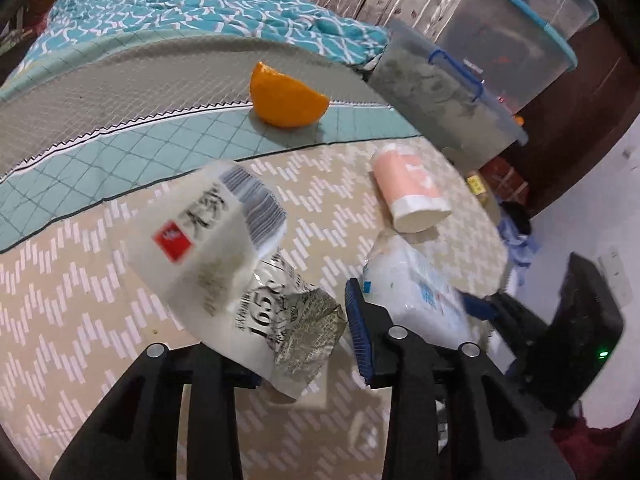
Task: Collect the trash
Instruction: 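Carry the packet and tissue pack over the wastebasket and open both grippers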
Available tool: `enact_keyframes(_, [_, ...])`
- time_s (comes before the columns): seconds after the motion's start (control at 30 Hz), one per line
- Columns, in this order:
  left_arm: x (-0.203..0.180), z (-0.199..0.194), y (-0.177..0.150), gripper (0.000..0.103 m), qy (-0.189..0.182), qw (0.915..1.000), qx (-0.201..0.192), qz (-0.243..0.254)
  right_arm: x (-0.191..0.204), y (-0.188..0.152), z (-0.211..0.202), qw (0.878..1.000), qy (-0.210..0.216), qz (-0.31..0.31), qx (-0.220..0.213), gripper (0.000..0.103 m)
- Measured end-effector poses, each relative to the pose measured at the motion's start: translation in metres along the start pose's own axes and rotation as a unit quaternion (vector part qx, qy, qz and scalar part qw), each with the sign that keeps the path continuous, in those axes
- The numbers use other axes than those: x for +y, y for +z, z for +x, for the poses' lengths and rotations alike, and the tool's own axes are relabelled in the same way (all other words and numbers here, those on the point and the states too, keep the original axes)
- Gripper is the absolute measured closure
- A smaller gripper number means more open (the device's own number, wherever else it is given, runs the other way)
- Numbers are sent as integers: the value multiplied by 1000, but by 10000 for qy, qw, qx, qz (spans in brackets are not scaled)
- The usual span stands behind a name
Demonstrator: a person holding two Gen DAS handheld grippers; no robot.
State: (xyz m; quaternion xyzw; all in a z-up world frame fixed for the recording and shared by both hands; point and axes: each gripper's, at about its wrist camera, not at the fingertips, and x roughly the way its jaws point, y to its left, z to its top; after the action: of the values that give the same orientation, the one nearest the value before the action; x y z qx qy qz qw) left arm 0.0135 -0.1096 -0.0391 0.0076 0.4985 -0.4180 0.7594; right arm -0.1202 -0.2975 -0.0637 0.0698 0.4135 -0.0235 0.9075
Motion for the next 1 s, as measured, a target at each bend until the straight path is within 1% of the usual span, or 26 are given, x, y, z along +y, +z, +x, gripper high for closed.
enact_keyframes(0.1, [0, 3, 0, 78, -85, 9999, 88, -95, -6, -2, 2, 9999, 78, 39, -71, 18])
enact_keyframes(0.17, [-2, 0, -1, 82, -63, 9999, 80, -52, -10, -3, 1, 9992, 365, 99, -93, 31])
enact_keyframes(0.2, [-5, -3, -2, 83, -4, 10000, 70, -7, -10, -3, 0, 9986, 492, 135, -135, 36])
enact_keyframes(0.23, [-7, -6, -2, 83, -7, 10000, 64, 11, -10, -3, -4, 9978, 598, 186, -205, 38])
enact_keyframes(0.33, [-16, -18, 4, 83, -150, 9999, -13, 47, -23, 2, -15, 9944, 797, 408, -557, 39])
enact_keyframes(0.37, [-23, -22, 8, 83, -180, 9997, -72, 120, -31, 4, -21, 9919, 872, 569, -727, 39])
enact_keyframes(0.43, [-37, -25, 19, 83, -258, 9993, -104, 265, -46, 7, -30, 9888, 875, 767, -934, 39])
enact_keyframes(0.53, [-67, -16, 41, 83, -389, 9975, -43, 585, -74, 7, -49, 9833, 648, 1056, -1336, 39])
enact_keyframes(0.57, [-83, -9, 51, 83, -452, 9962, 14, 741, -89, 6, -57, 9805, 476, 1199, -1484, 39])
enact_keyframes(0.63, [-112, 8, 68, 83, -571, 9931, 101, 1020, -119, 3, -67, 9753, 170, 1478, -1635, 39])
enact_keyframes(0.7, [-147, 32, 86, 83, -616, 9887, 175, 1356, -152, -1, -76, 9682, -139, 1831, -1698, 39])
enact_keyframes(0.77, [-178, 58, 103, 83, -734, 9843, 308, 1577, -194, -8, -87, 9552, -407, 2314, -1802, 38])
enact_keyframes(0.83, [-207, 85, 121, 83, -858, 9802, 470, 1723, -228, -12, -96, 9433, -603, 2658, -1895, 38])
enact_keyframes(0.87, [-224, 102, 132, 83, -897, 9780, 556, 1801, -253, -15, -100, 9349, -828, 2870, -1916, 38])
enact_keyframes(0.9, [-239, 117, 141, 83, -926, 9760, 639, 1864, -268, -16, -102, 9296, -963, 3006, -1903, 38])
enact_keyframes(0.93, [-252, 128, 147, 83, -941, 9747, 705, 1900, -285, -18, -104, 9239, -1061, 3163, -1872, 38])
enact_keyframes(0.97, [-269, 146, 157, 83, -981, 9725, 824, 1947, -308, -20, -103, 9155, -1124, 3396, -1840, 38])
enact_keyframes(1.0, [-283, 161, 164, 83, -1014, 9702, 919, 2000, -321, -22, -103, 9103, -1150, 3522, -1844, 38])
